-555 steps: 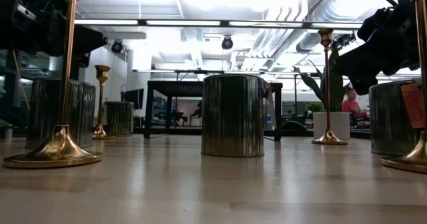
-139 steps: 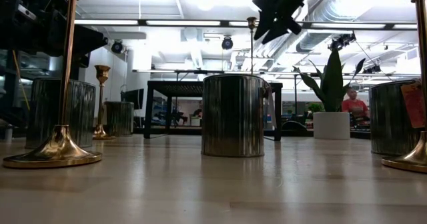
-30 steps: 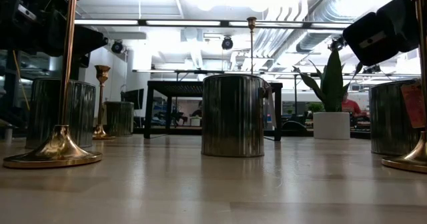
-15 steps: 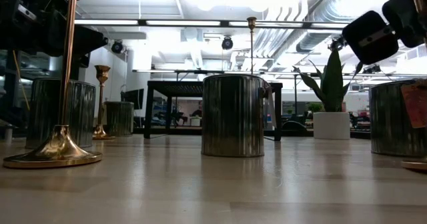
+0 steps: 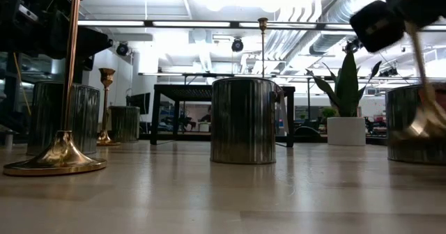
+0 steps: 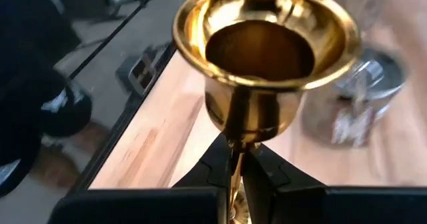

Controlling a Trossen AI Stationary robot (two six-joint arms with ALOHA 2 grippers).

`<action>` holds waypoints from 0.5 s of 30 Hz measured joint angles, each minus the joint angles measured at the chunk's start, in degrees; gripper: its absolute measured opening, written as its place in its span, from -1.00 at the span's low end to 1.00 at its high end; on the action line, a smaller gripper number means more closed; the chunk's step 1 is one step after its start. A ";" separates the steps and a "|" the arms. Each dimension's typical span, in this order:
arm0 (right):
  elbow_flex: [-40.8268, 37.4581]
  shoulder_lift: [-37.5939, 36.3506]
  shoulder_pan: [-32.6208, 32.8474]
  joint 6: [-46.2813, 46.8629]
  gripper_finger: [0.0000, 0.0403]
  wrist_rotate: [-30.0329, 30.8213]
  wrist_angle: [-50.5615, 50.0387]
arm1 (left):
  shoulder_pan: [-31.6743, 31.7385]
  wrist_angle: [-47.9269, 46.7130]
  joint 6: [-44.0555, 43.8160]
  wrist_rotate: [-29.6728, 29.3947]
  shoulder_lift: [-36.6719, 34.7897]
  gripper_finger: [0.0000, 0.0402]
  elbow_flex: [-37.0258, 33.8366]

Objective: Pick & Place candle stick holders
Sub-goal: Put the gold candle holder on the shelf

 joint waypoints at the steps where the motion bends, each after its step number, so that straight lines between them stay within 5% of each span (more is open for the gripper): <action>1: 0.72 -0.49 -0.26 0.01 -0.95 0.97 -0.92 | 0.00 -0.02 -0.01 0.00 0.00 -0.64 0.00; 15: 17.80 -6.55 -8.43 -0.01 -0.93 15.98 -25.99 | 0.00 -0.02 0.00 0.00 -0.01 -0.64 0.00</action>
